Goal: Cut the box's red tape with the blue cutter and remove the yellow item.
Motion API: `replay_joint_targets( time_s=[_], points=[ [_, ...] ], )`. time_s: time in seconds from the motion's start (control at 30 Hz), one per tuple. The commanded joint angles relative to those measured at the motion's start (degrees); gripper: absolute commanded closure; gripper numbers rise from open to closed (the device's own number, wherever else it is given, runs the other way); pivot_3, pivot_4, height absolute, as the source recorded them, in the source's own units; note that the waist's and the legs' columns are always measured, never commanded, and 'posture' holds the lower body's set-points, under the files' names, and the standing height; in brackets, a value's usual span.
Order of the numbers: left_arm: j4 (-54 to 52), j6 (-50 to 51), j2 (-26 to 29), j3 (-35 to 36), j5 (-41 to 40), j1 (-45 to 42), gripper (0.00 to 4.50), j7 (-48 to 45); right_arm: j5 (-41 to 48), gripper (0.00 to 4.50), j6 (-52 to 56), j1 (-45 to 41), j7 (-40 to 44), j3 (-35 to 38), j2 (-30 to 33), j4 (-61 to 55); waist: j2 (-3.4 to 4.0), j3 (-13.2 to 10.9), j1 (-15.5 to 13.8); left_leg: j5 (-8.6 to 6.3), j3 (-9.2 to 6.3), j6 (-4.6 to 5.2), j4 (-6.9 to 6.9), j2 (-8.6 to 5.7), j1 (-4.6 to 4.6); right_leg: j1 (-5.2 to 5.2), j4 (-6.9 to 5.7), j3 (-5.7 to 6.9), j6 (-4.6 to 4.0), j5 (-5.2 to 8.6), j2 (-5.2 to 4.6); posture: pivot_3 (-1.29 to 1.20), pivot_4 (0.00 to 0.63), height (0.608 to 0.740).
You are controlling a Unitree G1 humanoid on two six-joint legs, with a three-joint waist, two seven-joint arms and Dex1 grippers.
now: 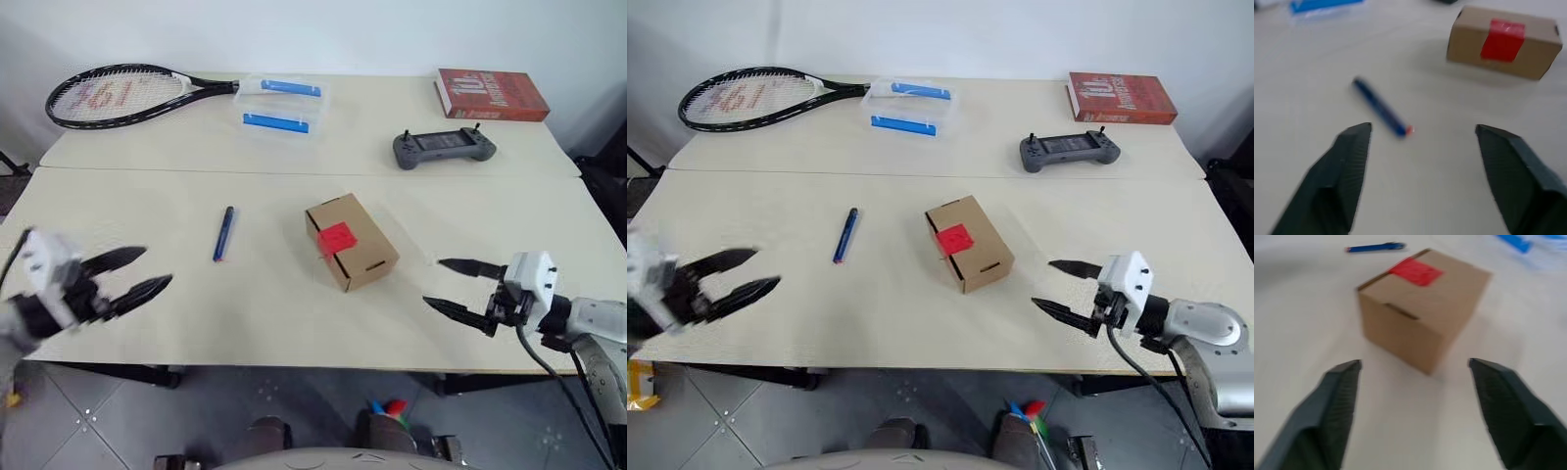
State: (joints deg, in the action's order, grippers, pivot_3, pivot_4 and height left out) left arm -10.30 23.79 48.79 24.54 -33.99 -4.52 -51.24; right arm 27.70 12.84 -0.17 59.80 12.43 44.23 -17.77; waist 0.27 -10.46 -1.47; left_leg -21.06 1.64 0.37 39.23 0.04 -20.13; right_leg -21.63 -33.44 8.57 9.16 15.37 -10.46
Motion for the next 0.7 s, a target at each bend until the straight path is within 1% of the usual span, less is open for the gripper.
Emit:
replay_joint_targets(
  time_s=[0.03,0.07,0.1,0.13,0.2,0.23,0.27,0.4,0.47,0.5,0.6,0.7],
  points=[
    [6.85,-1.96,-3.95,-12.71,7.57,-14.46,2.24,1.63,-2.36,2.43,3.93,-0.22,-4.80,-3.99,-0.69,-5.32,-0.01,0.00,-0.17,0.00,0.01,0.00,0.00,-0.02,0.04,0.01,-0.02,-0.01,0.00,0.00,0.00,0.00,0.150,0.740],
    [10.63,-3.48,-6.36,-16.78,10.86,-20.04,2.55,2.56,-3.47,2.77,4.82,-0.76,-6.43,-5.53,-1.38,-5.96,-0.06,0.00,-0.19,0.03,0.03,0.01,0.02,-0.03,-0.01,0.01,-0.02,-0.01,0.00,0.00,0.01,0.00,0.150,0.740],
    [13.29,-4.70,-7.93,-19.01,13.04,-23.32,2.85,3.07,-4.12,3.08,5.37,-1.17,-7.51,-6.41,-1.78,-6.28,-0.10,0.02,-0.17,0.07,0.04,0.01,0.04,-0.05,-0.03,-0.01,-0.01,-0.01,0.01,-0.01,0.01,0.00,0.150,0.740],
    [17.05,-6.73,-10.18,-21.64,15.02,-27.35,3.22,2.32,-5.12,3.51,6.39,-1.95,-8.92,-7.97,-2.50,-6.48,-0.10,0.02,-0.09,0.08,0.05,0.02,0.08,-0.08,-0.03,-0.01,-0.04,-0.02,0.02,-0.02,0.00,0.00,0.150,0.740],
    [26.04,-11.31,-14.90,-26.46,20.16,-35.64,3.88,3.43,-7.27,4.21,7.68,-3.38,-11.67,-10.88,-4.16,-6.64,-0.19,0.02,-0.04,0.07,0.09,0.02,0.07,-0.09,-0.02,-0.03,-0.04,-0.03,0.03,-0.02,0.00,0.00,0.150,0.740],
    [30.11,-13.36,-16.83,-27.85,21.97,-38.92,4.21,3.82,-7.86,4.50,8.69,-3.99,-12.75,-11.96,-4.83,-6.76,-0.24,0.01,0.13,0.07,0.10,0.02,0.07,-0.09,-0.06,-0.05,-0.02,0.00,0.03,-0.02,0.02,0.00,0.150,0.740],
    [35.13,-15.71,-18.66,-29.25,24.06,-42.41,4.48,4.33,-8.61,4.50,9.43,-4.64,-13.65,-13.18,-5.54,-6.73,-0.25,0.01,0.20,0.08,0.12,0.02,0.07,-0.08,-0.13,-0.13,-0.01,0.00,0.03,-0.02,0.03,0.00,0.150,0.740],
    [50.99,-24.31,-22.75,-33.02,30.75,-51.16,4.48,6.11,-11.20,4.50,12.62,-6.15,-16.40,-16.96,-6.81,-6.92,-0.28,-0.01,0.44,0.07,0.26,0.03,-0.03,-0.08,-0.20,-0.34,0.00,-0.01,0.04,-0.02,0.02,0.00,0.150,0.740],
    [57.53,-26.99,-24.92,-33.66,32.22,-54.06,4.48,6.25,-11.43,4.50,14.91,-7.25,-18.16,-18.03,-7.99,-7.35,-0.29,-0.01,0.36,0.07,0.32,0.04,-0.07,-0.08,-0.27,-0.47,-0.02,-0.01,0.04,-0.02,0.02,0.00,0.150,0.740],
    [59.62,-28.14,-25.83,-34.05,32.44,-54.75,4.48,4.52,-12.18,4.50,15.71,-8.02,-19.44,-18.54,-8.66,-7.32,-0.29,-0.01,0.32,0.07,0.32,0.04,-0.06,-0.08,-0.34,-0.55,-0.03,-0.01,0.04,-0.03,0.01,0.00,0.150,0.740],
    [62.60,-27.86,-27.69,-34.52,32.38,-55.44,4.48,-0.37,-13.89,4.50,17.23,-9.62,-22.62,-18.76,-10.38,-7.00,-0.30,-0.01,0.27,0.07,0.40,0.06,-0.02,-0.08,-0.52,-0.78,-0.12,-0.01,0.05,-0.03,-0.01,0.00,0.150,0.740],
    [61.14,-26.67,-28.71,-33.67,30.68,-54.08,4.48,-4.42,-15.15,4.50,17.58,-10.24,-24.16,-18.47,-10.93,-6.53,-0.33,-0.01,0.28,0.08,0.36,0.07,0.08,-0.06,-0.81,-0.98,-0.14,0.03,0.05,-0.03,0.00,0.00,0.150,0.740]
  ],
)
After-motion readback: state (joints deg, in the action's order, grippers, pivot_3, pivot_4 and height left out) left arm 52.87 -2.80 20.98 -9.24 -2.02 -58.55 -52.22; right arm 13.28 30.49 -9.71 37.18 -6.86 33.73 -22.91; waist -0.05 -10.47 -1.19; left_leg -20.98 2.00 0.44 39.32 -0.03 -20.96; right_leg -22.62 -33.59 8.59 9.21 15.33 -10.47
